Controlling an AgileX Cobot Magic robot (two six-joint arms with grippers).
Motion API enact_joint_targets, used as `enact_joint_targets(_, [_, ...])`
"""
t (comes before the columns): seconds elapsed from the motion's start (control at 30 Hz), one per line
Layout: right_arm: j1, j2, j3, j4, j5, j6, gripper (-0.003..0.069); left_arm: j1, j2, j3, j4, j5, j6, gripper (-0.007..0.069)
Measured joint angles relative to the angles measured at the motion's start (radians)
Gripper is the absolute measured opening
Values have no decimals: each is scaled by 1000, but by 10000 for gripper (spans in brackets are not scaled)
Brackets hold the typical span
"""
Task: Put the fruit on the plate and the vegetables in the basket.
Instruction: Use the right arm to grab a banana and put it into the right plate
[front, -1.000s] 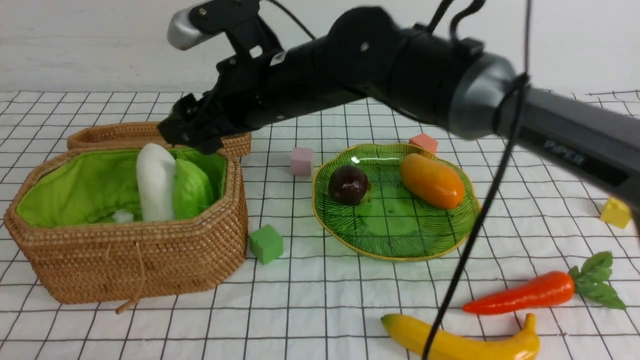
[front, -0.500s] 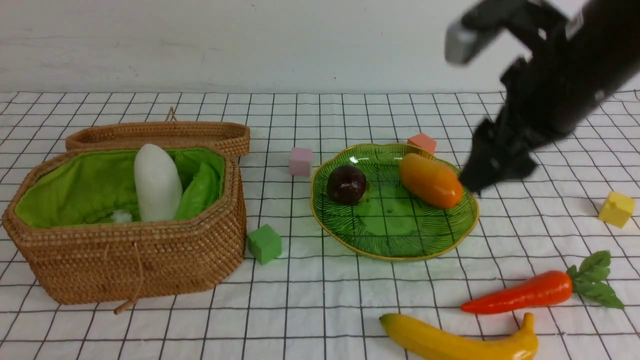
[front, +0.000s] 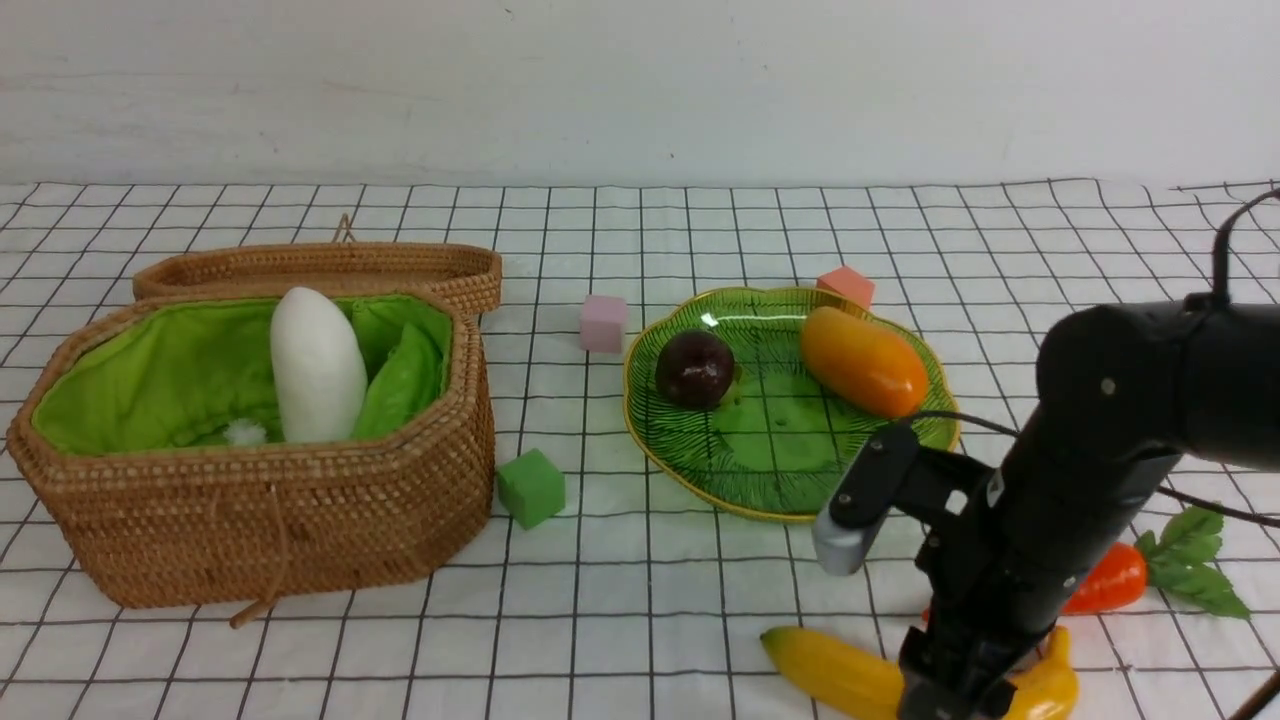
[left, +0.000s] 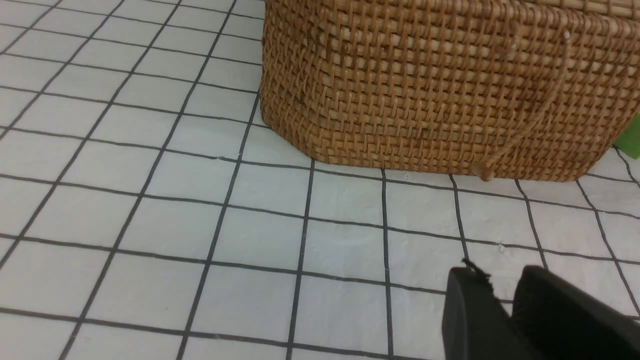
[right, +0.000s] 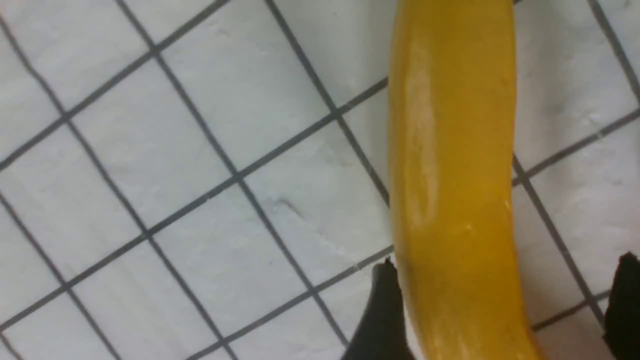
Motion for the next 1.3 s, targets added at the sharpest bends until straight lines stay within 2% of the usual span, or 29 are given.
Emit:
enact_joint_targets(0.07, [1,43,0,1,-1,0,507,0,0,0,0,0,0,133])
enact_joint_targets(0.17, [1,72,-13,4,56,-19,329,0,0,0,0,0,0,133])
enact_joint_targets(0.2, [1,76,-31,13,84,-29,301,0,0,0,0,0,0,133])
enact_joint_targets(0.37, [1,73,-151,97,185,-40,322,0,0,0,0,0,0,138])
enact_joint_targets(0.4, [-4,73,-223,155,196,9,322,0,0,0,0,0,0,141])
enact_joint_targets(0.47, [-10,73,-271,186,189,69,322,0,0,0,0,0,0,143])
enact_joint_targets(0.53, [-35,79,-365,262,103,252,322,0,0,0,0,0,0,147])
enact_joint_targets(0.57, [-38,80,-371,266,94,252,322,0,0,0,0,0,0,147])
enact_joint_targets(0.6, [-58,94,-414,297,11,362,322,0,0,0,0,0,0,148])
enact_joint_targets(0.67, [-85,125,-451,346,-102,495,322,0,0,0,0,0,0,150])
enact_joint_targets(0.73, [-100,157,-468,386,-197,563,322,0,0,0,0,0,0,152])
enact_joint_targets(0.9, [-116,264,-479,457,-364,624,322,0,0,0,0,0,0,155])
enact_joint_targets(1.07, [-128,320,-479,496,-386,630,322,0,0,0,0,0,0,160])
enact_joint_targets(1.13, [-134,328,-479,499,-380,630,338,0,0,0,0,0,0,162])
enact_joint_targets(1.2, [-141,327,-483,499,-367,630,398,0,0,0,0,0,0,162])
enact_joint_targets(1.3, [-162,309,-505,498,-316,630,559,0,0,0,0,0,0,162])
